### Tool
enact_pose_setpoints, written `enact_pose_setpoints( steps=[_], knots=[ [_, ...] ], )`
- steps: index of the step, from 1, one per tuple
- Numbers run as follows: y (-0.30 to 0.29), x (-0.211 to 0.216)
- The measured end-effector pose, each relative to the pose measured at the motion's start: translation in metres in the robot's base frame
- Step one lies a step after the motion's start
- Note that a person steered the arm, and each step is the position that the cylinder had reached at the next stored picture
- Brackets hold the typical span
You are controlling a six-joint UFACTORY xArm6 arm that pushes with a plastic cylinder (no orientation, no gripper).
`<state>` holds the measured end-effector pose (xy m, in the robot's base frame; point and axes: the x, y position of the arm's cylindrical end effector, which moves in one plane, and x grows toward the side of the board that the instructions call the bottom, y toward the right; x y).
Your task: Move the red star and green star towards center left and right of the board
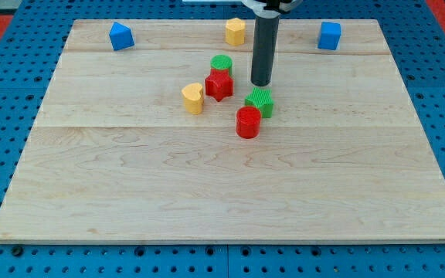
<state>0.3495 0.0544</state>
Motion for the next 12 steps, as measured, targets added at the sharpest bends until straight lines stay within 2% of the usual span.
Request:
enact_pose_setpoints(
  steps=[2,4,5,6,7,8,9,10,11,12],
  knots=[
    [-0.103,0.0],
    [-0.19,0.073],
    [-0.236,0.073],
    [-0.22,0.043],
    [-0.136,0.03],
    [-0.025,0.034],
    [-0.016,0.048],
    [-0.053,0.066],
    [0.01,0.069],
    [0.02,0.049]
  ],
)
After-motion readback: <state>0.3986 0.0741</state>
